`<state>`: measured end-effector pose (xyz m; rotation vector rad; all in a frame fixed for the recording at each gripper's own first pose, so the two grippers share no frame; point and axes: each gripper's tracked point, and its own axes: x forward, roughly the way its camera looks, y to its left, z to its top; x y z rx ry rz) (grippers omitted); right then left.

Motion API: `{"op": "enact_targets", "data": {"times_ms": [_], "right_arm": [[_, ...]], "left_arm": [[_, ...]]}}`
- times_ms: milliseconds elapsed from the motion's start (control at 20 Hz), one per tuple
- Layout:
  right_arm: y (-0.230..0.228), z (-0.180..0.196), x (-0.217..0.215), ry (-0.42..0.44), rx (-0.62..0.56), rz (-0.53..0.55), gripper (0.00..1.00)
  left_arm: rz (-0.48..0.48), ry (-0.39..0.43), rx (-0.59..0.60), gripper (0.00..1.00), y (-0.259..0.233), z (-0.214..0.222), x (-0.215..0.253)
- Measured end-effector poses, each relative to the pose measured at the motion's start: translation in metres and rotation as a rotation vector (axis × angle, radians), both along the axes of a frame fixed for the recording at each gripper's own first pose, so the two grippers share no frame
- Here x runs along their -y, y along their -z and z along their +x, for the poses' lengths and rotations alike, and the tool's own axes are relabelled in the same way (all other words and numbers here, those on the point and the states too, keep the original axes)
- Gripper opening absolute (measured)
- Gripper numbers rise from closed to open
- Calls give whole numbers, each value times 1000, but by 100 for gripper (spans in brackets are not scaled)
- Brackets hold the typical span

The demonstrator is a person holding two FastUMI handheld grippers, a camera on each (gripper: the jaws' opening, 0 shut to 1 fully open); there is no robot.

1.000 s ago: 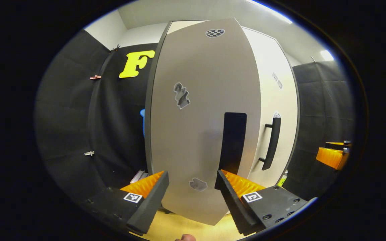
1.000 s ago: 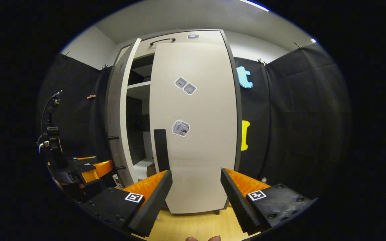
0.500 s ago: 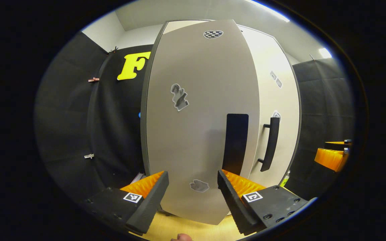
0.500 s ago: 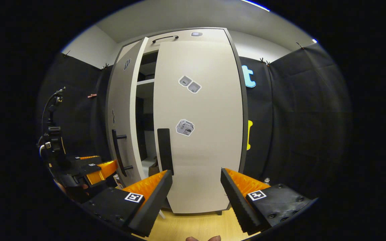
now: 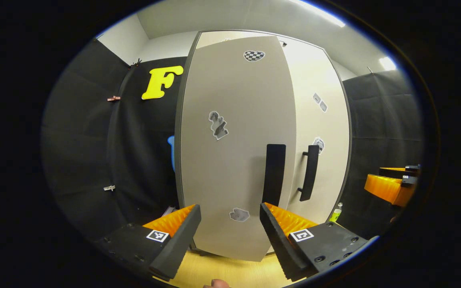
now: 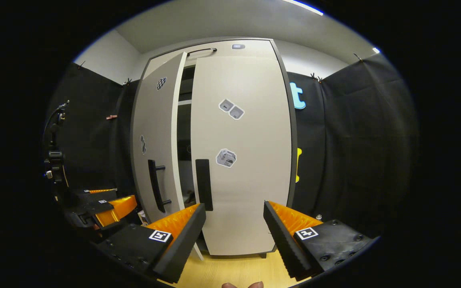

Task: Grab one shoe with the right hand and put it into the shoe cabinet, grab the other shoe with the left hand and put it into the shoe cabinet; then close the right door with the right hand and the left door with the left hand.

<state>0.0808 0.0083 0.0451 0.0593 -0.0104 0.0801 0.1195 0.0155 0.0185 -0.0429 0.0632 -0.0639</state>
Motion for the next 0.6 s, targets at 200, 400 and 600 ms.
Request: {"op": "enact_targets", "data": {"times_ms": [200, 400, 600], "right_arm": [[-6, -11, -2, -1, 15, 0, 96], [-7, -24, -3, -2, 22, 0, 96], [-8, -32, -3, -2, 25, -1, 96]], "left_arm": [[16, 6, 2, 92, -2, -23, 0], [17, 7, 4, 94, -4, -43, 1], [13, 7, 6, 94, -4, -58, 4]]}}
